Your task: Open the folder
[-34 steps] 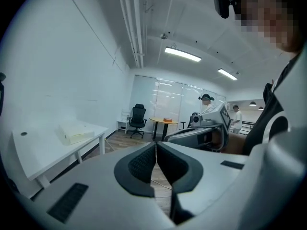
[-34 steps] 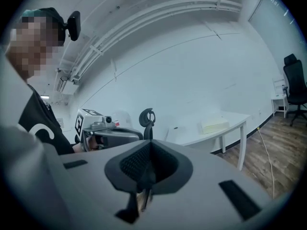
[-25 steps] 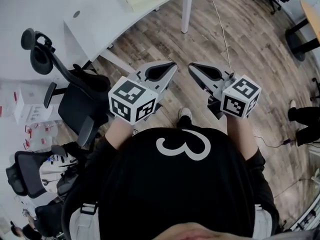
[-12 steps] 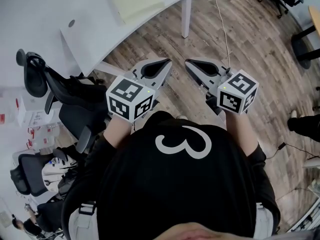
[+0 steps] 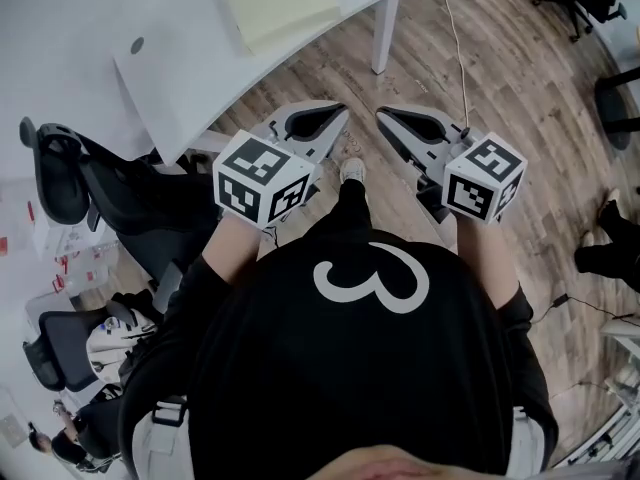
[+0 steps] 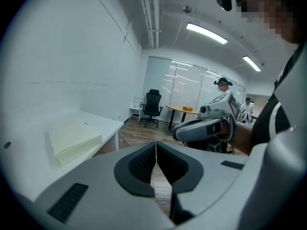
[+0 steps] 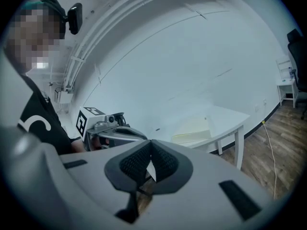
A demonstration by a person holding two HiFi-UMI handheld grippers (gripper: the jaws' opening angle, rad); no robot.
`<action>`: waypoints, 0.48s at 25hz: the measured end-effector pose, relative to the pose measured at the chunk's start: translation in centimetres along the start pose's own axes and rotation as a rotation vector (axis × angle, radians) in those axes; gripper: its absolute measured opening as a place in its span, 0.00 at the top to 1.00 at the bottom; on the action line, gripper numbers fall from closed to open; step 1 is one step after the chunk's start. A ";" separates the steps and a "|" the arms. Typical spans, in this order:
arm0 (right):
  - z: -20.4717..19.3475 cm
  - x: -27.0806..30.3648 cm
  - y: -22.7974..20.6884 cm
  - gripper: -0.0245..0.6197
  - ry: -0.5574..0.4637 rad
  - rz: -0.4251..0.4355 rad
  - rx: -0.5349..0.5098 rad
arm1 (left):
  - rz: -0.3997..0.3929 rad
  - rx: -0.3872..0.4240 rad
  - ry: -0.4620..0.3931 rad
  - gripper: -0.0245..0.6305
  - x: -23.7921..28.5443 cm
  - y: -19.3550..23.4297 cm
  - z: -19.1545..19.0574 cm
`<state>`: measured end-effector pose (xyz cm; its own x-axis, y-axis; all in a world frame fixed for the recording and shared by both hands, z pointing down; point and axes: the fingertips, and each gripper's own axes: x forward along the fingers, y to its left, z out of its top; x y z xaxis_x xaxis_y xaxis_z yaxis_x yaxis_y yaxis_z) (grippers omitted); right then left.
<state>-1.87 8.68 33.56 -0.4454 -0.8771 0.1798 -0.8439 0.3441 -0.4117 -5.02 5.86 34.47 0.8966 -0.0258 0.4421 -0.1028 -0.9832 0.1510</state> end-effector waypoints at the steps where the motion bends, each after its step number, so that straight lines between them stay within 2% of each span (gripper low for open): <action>1: 0.4 0.6 -1.0 0.92 -0.003 0.000 0.001 | -0.007 -0.003 0.009 0.93 0.9 1.0 0.1; 7: 2.8 4.8 -7.9 0.92 -0.001 -0.020 0.043 | 0.022 0.011 0.066 0.93 5.8 8.0 1.1; 12: 3.3 8.8 -12.5 0.92 0.035 -0.032 0.105 | 0.051 -0.020 0.089 0.93 8.6 14.3 1.6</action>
<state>5.72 -4.45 37.33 -0.4309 -0.8739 0.2248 -0.8224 0.2778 -0.4964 1.87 -8.72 39.00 0.8480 -0.0591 0.5266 -0.1570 -0.9772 0.1432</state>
